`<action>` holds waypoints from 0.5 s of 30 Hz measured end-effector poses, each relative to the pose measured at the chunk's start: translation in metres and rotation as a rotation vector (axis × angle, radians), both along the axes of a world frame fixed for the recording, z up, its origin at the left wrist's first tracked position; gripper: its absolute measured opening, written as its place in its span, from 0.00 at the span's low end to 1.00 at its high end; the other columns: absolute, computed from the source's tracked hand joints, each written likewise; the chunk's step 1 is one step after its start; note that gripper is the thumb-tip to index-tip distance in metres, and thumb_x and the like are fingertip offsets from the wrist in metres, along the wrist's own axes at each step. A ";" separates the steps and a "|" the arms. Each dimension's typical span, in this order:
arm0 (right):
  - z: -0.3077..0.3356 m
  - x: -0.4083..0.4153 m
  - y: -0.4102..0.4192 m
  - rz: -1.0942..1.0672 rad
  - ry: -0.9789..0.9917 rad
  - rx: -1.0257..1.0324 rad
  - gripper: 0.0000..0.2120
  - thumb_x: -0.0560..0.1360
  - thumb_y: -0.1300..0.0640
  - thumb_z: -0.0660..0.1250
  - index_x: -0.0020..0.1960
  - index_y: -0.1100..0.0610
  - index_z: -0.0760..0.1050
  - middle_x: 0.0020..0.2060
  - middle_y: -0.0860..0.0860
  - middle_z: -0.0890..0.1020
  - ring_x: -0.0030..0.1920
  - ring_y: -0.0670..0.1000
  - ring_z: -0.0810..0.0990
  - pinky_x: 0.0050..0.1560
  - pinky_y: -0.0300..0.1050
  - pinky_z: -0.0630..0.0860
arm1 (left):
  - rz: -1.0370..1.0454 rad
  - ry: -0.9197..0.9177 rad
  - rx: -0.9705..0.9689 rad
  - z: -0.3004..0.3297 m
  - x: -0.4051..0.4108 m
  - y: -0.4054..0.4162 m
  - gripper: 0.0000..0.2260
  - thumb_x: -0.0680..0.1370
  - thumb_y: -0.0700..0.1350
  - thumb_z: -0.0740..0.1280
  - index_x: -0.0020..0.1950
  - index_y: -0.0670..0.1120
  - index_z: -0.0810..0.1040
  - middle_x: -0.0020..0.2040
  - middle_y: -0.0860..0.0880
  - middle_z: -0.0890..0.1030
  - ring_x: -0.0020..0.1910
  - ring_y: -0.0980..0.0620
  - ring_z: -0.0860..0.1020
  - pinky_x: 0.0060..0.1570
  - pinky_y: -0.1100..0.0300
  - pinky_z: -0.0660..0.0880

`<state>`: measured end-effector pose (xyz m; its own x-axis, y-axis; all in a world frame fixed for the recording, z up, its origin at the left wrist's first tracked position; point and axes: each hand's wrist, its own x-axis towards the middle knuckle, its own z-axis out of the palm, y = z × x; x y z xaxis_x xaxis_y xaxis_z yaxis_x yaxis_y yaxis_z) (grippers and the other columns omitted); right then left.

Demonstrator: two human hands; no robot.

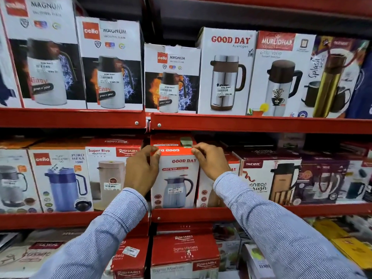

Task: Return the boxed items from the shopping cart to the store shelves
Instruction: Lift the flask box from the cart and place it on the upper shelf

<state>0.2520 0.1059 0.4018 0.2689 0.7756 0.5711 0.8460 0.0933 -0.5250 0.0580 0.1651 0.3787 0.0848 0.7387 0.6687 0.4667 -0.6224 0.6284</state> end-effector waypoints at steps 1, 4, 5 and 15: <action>0.001 0.001 0.005 -0.013 -0.030 -0.017 0.15 0.78 0.47 0.60 0.57 0.52 0.80 0.53 0.51 0.86 0.55 0.55 0.81 0.60 0.53 0.76 | -0.002 0.027 -0.003 0.001 0.001 0.002 0.11 0.80 0.48 0.63 0.58 0.47 0.80 0.50 0.47 0.86 0.42 0.54 0.79 0.39 0.71 0.69; 0.000 0.006 0.018 -0.050 -0.046 -0.065 0.16 0.78 0.45 0.57 0.55 0.50 0.79 0.49 0.53 0.86 0.53 0.56 0.81 0.57 0.55 0.78 | -0.020 0.068 -0.046 0.003 0.003 0.010 0.14 0.81 0.44 0.61 0.66 0.46 0.78 0.58 0.44 0.84 0.52 0.48 0.82 0.50 0.66 0.71; -0.001 0.006 0.020 -0.060 -0.045 -0.073 0.16 0.78 0.44 0.56 0.55 0.49 0.79 0.48 0.54 0.85 0.52 0.56 0.81 0.55 0.56 0.79 | -0.025 0.076 -0.066 0.004 0.004 0.012 0.15 0.81 0.43 0.61 0.67 0.45 0.77 0.60 0.43 0.83 0.55 0.46 0.82 0.52 0.65 0.71; -0.004 0.004 0.019 -0.102 -0.193 -0.232 0.23 0.80 0.49 0.55 0.75 0.48 0.61 0.58 0.65 0.79 0.67 0.66 0.69 0.65 0.59 0.72 | 0.008 0.246 -0.217 0.005 0.013 0.014 0.28 0.78 0.43 0.64 0.78 0.50 0.60 0.64 0.36 0.78 0.56 0.36 0.80 0.59 0.49 0.76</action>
